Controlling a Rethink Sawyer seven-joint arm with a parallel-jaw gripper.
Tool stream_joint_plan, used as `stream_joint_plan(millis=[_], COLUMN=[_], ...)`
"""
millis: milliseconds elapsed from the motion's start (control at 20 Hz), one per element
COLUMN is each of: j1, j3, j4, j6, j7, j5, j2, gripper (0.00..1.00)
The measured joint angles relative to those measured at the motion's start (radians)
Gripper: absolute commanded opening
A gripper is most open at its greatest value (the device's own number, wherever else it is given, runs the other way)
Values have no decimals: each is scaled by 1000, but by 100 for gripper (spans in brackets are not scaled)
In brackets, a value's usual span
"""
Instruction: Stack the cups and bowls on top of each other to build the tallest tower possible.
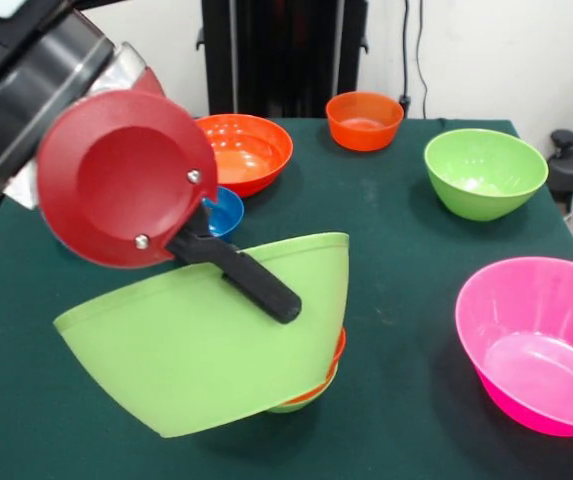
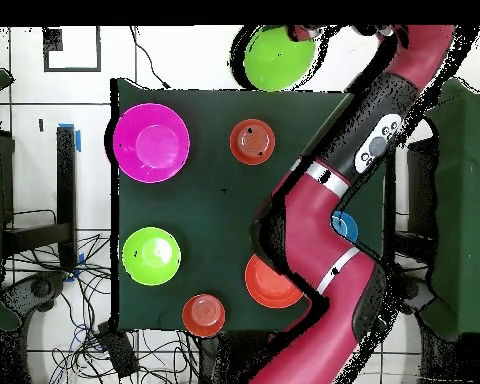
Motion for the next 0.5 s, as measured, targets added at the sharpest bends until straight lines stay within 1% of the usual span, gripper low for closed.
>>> stream_joint_plan(millis=[150, 500], j1=[2, 9], j3=[-35, -86], j4=[0, 0], j6=[0, 21], j7=[0, 0], j5=[39, 76], j2=[-1, -4], gripper=[0, 0])
